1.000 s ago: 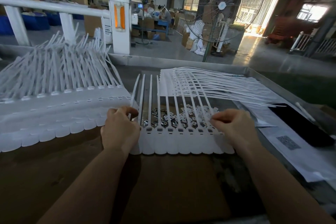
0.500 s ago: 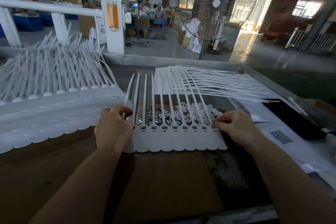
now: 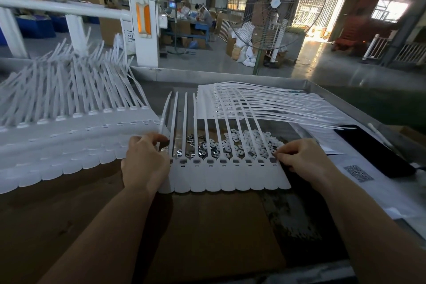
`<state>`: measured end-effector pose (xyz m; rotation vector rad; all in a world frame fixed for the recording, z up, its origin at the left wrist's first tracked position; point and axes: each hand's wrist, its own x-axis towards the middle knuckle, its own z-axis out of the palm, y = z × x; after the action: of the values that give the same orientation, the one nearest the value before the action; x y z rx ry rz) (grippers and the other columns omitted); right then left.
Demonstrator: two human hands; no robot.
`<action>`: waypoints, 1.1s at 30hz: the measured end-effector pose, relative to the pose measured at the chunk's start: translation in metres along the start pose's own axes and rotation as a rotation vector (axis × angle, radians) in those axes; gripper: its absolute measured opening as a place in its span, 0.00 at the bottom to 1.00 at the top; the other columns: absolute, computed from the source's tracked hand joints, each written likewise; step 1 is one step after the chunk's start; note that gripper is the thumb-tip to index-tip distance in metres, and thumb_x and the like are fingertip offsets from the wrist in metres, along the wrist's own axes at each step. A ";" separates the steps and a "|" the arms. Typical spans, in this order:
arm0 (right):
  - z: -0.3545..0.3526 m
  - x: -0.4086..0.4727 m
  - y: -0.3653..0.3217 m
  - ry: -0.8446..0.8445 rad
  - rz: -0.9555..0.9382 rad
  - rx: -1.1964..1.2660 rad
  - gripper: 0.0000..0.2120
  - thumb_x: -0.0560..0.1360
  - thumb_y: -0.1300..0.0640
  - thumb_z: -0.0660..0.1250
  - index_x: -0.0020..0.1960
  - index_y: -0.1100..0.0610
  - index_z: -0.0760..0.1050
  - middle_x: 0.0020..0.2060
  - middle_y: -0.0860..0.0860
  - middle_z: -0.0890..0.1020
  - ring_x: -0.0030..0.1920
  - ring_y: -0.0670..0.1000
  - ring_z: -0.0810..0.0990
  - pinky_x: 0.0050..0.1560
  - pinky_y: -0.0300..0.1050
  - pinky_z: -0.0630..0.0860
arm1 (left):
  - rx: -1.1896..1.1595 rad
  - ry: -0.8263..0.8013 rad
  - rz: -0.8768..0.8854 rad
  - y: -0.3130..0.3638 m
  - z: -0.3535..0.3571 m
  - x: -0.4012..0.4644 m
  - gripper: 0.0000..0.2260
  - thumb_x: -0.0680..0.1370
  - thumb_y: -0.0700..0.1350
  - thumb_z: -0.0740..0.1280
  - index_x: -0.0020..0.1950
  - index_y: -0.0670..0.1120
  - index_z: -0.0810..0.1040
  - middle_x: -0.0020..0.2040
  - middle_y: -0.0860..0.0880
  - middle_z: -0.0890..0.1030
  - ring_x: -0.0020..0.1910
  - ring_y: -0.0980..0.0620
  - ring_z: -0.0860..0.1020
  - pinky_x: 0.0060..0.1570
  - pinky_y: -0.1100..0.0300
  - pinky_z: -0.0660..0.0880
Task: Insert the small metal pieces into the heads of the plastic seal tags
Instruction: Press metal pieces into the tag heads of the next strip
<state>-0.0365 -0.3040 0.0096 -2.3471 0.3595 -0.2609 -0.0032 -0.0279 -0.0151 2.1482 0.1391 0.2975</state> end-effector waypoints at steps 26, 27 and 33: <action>0.065 0.014 -0.049 0.106 -0.278 -0.404 0.09 0.75 0.59 0.67 0.53 0.54 0.82 0.53 0.53 0.81 0.51 0.51 0.78 0.56 0.45 0.75 | 0.043 -0.005 -0.002 0.000 -0.001 0.000 0.15 0.74 0.35 0.65 0.57 0.51 0.77 0.59 0.45 0.71 0.57 0.45 0.73 0.62 0.43 0.68; 0.067 0.016 -0.051 0.094 -0.256 -0.415 0.09 0.75 0.59 0.67 0.53 0.54 0.82 0.53 0.53 0.81 0.51 0.51 0.78 0.57 0.48 0.76 | 0.045 -0.003 -0.002 0.000 -0.001 0.000 0.15 0.74 0.36 0.64 0.57 0.52 0.77 0.59 0.45 0.71 0.58 0.45 0.73 0.62 0.43 0.68; 0.069 0.016 -0.056 0.111 -0.221 -0.445 0.09 0.74 0.60 0.68 0.53 0.52 0.82 0.55 0.53 0.78 0.53 0.52 0.77 0.56 0.50 0.76 | 0.068 -0.006 0.003 -0.002 -0.001 0.000 0.15 0.75 0.37 0.64 0.57 0.53 0.77 0.59 0.46 0.71 0.58 0.46 0.73 0.63 0.44 0.67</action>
<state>0.0082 -0.2264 0.0009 -2.8229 0.2268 -0.4571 -0.0036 -0.0258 -0.0159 2.2170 0.1445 0.2924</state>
